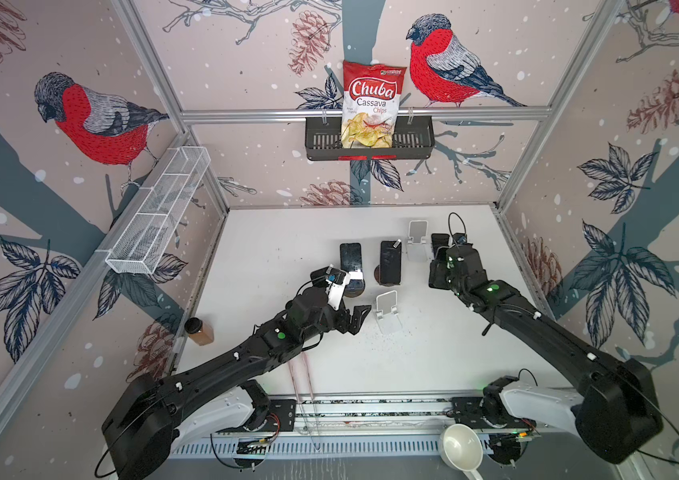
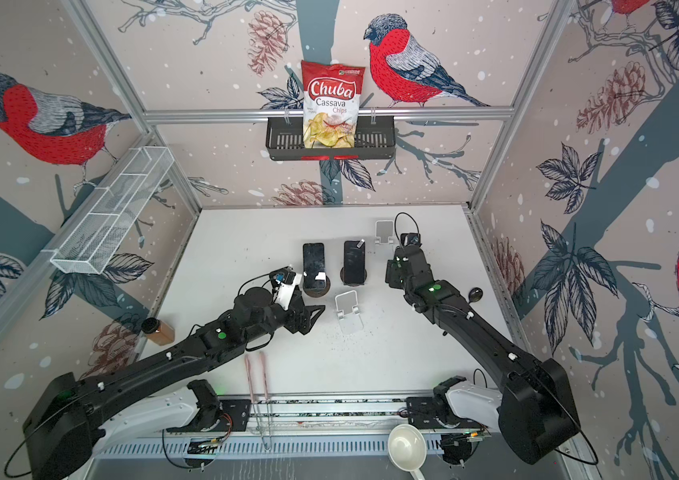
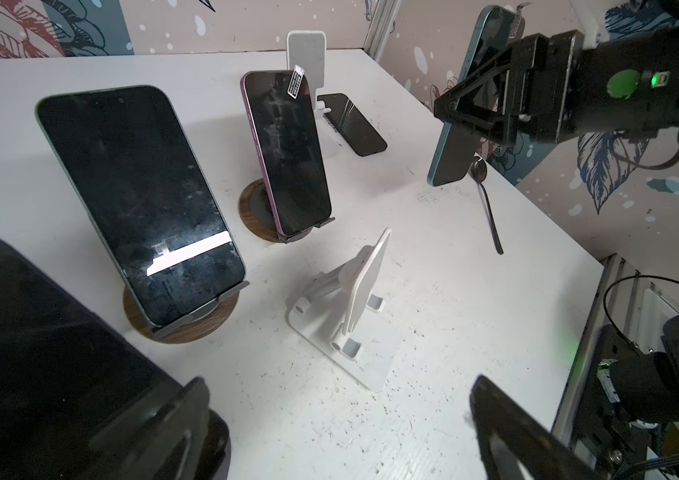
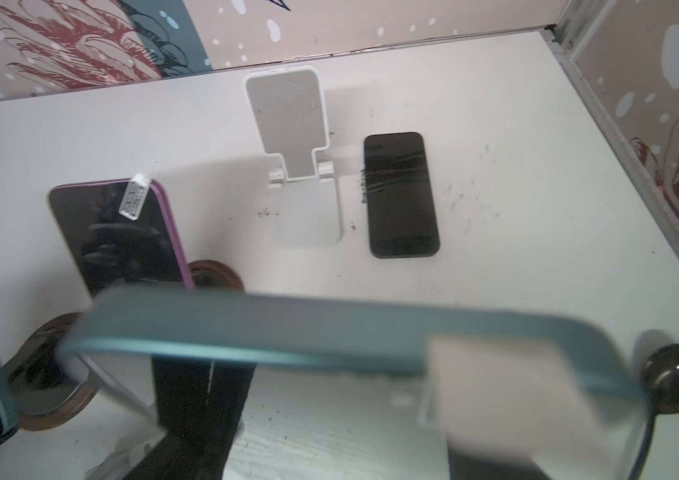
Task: Remove the phone from the phone stand
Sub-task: 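Carry the green-edged phone toward the flat black phone and lower it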
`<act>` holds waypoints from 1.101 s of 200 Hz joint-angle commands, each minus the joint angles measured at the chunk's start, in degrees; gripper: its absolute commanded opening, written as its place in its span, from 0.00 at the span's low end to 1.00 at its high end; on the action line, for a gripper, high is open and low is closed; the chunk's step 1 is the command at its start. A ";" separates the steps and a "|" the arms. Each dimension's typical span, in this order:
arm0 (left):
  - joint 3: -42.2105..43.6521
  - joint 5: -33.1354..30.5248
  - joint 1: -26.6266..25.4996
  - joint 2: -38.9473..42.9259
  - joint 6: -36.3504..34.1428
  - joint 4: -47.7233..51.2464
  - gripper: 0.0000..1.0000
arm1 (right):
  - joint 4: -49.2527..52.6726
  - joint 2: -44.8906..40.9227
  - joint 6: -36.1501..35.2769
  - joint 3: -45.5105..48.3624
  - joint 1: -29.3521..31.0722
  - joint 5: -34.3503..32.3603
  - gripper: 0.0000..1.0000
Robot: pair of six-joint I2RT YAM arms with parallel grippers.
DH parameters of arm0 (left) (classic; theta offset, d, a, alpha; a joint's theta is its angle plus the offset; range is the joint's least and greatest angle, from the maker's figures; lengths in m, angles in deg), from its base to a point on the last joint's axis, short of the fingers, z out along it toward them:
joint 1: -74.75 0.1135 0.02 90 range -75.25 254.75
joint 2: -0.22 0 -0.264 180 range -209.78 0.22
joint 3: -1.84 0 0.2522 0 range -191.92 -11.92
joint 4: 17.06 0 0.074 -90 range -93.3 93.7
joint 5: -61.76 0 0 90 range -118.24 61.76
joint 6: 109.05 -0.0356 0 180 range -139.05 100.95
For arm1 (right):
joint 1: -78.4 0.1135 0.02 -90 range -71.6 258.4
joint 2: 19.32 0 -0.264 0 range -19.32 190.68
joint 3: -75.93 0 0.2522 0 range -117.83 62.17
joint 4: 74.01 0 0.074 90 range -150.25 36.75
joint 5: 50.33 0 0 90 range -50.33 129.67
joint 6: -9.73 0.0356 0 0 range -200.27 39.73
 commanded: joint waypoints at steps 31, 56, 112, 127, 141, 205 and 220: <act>-1.06 0.51 -0.13 -1.33 -1.76 -2.67 0.97 | -2.38 3.10 -3.26 -2.25 -9.20 4.22 0.62; -1.45 0.42 -0.15 -2.07 -2.61 -2.96 0.97 | -2.53 5.85 -3.66 -3.01 -12.36 4.65 0.62; -2.75 1.11 -0.15 -4.09 -5.31 -3.13 0.97 | -1.61 8.89 -4.02 -3.66 -15.78 5.83 0.62; -2.88 1.51 -0.11 -4.37 -5.68 -3.59 0.97 | -1.70 9.74 -4.35 -4.05 -16.31 5.76 0.62; -2.75 1.73 -0.12 -4.49 -5.86 -4.01 0.97 | -1.06 10.88 -4.37 -4.88 -16.60 5.67 0.62; -2.61 2.95 -0.18 -5.44 -6.53 -5.58 0.97 | 1.97 13.08 -2.25 -3.78 -16.10 11.34 0.63; -2.53 3.34 -0.15 -5.55 -6.60 -5.94 0.97 | 3.75 13.47 -1.74 -3.61 -15.66 11.79 0.63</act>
